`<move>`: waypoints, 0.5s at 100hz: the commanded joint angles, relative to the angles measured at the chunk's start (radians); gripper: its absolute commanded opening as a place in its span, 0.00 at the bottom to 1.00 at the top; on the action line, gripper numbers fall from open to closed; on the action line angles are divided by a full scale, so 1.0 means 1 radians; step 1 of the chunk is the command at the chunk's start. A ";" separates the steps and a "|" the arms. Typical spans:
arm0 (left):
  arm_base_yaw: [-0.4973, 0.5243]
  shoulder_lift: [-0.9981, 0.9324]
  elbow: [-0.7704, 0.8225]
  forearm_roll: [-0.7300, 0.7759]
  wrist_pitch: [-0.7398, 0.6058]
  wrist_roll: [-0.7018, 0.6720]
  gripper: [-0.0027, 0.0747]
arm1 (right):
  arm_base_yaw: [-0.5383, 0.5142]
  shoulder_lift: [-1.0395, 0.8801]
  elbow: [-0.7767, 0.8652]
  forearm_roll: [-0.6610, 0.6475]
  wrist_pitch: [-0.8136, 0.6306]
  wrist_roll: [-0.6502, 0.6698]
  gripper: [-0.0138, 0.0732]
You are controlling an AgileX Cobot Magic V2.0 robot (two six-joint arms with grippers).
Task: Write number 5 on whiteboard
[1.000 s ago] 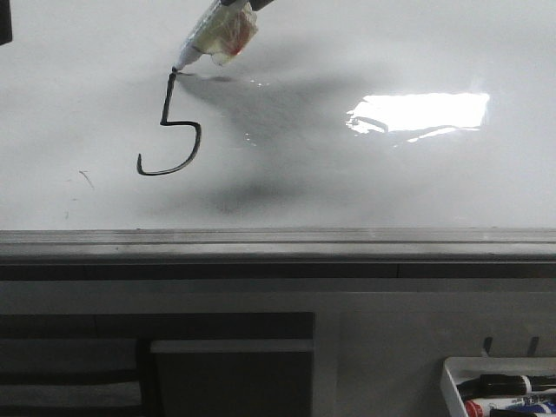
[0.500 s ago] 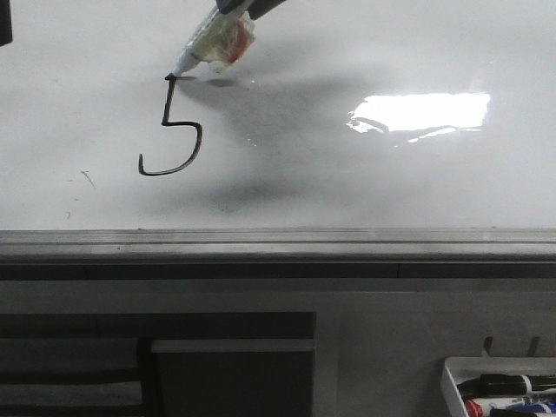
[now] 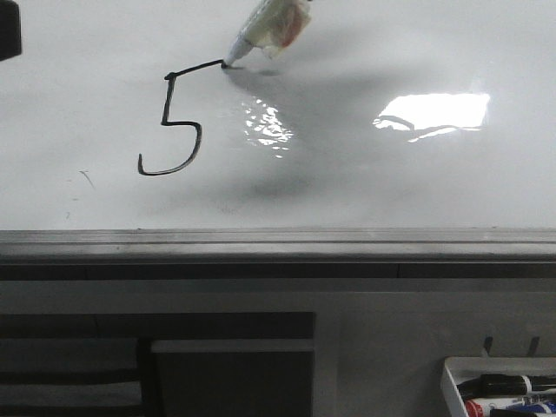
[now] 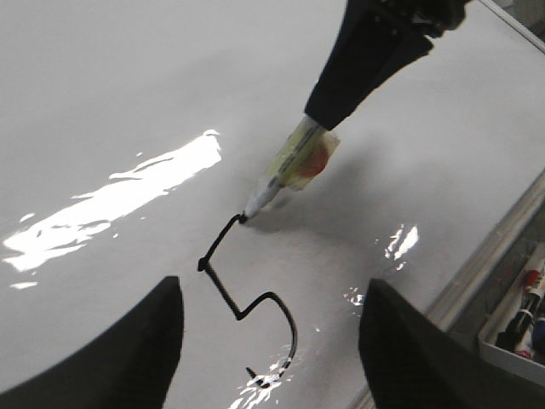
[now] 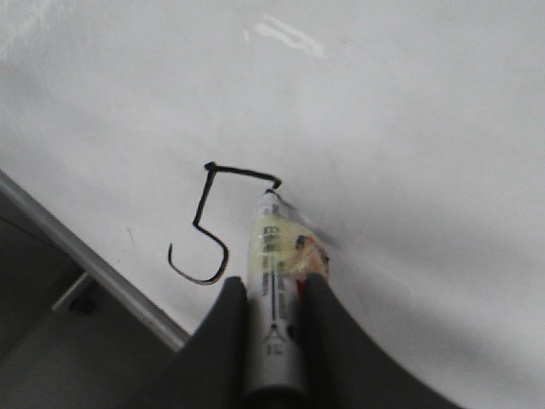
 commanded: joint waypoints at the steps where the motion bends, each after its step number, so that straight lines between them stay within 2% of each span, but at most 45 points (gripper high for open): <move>1: 0.002 0.045 -0.029 0.040 -0.131 -0.011 0.57 | 0.041 -0.048 -0.028 -0.004 -0.033 -0.010 0.10; 11: 0.002 0.121 -0.041 0.055 -0.186 -0.003 0.57 | 0.090 -0.051 -0.028 -0.004 0.013 -0.010 0.10; 26: 0.002 0.246 -0.087 0.086 -0.202 0.081 0.57 | 0.157 -0.051 -0.028 -0.004 0.077 -0.010 0.10; 40: 0.002 0.343 -0.139 0.182 -0.232 0.081 0.57 | 0.188 -0.049 -0.028 -0.004 0.112 -0.010 0.10; 50: 0.002 0.388 -0.163 0.192 -0.235 0.081 0.57 | 0.190 -0.049 -0.028 -0.004 0.125 -0.010 0.10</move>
